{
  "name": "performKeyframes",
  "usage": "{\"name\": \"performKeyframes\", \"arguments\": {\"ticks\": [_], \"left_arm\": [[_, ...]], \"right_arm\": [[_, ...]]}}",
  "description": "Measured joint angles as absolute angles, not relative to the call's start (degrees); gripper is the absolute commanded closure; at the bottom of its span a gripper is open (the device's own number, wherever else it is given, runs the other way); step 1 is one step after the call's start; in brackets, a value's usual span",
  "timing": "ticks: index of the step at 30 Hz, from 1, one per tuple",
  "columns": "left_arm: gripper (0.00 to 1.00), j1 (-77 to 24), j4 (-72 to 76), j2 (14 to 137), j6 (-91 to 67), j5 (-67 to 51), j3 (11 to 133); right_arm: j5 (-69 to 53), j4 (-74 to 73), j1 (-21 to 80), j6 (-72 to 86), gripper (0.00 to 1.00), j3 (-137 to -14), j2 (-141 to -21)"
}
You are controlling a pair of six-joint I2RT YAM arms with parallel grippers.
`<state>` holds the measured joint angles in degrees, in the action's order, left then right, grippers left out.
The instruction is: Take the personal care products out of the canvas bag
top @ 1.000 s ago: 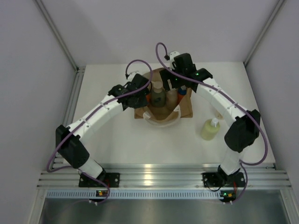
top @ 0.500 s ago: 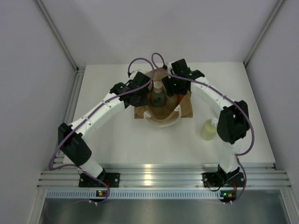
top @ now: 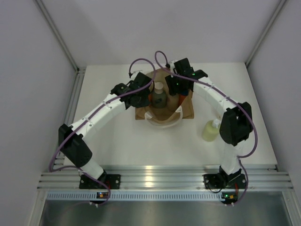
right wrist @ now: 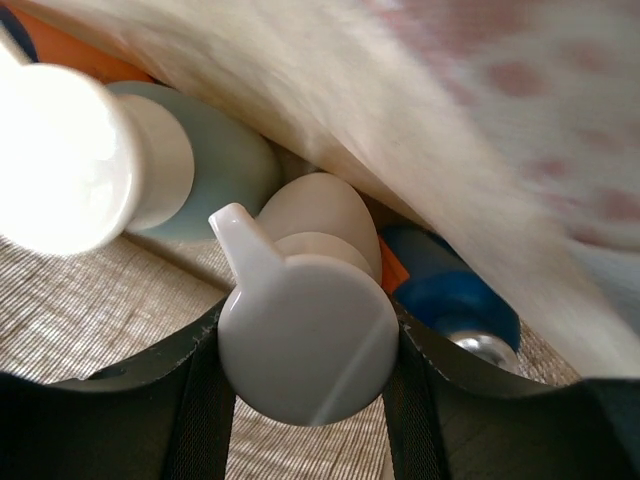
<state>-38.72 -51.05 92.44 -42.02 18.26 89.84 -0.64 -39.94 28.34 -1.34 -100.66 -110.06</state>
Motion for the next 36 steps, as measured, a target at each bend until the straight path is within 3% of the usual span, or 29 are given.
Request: {"name": "performKeyframes", "arguments": {"ticks": [11, 26, 36], "left_arm": [[1.0, -38.7, -51.1, 92.4, -41.8, 18.6, 89.8], [1.0, -38.8, -51.0, 93.4, -40.8, 18.9, 90.4], [1.0, -38.8, -51.0, 93.4, -40.4, 18.9, 90.4]], "right_arm": [[-0.3, -43.4, 28.4, 1.7, 1.0, -100.8, -93.6], [0.8, -58.0, 28.4, 2.7, 1.0, -117.4, -73.5], [3.1, -63.4, 28.3, 7.2, 1.0, -95.2, -57.6]]}}
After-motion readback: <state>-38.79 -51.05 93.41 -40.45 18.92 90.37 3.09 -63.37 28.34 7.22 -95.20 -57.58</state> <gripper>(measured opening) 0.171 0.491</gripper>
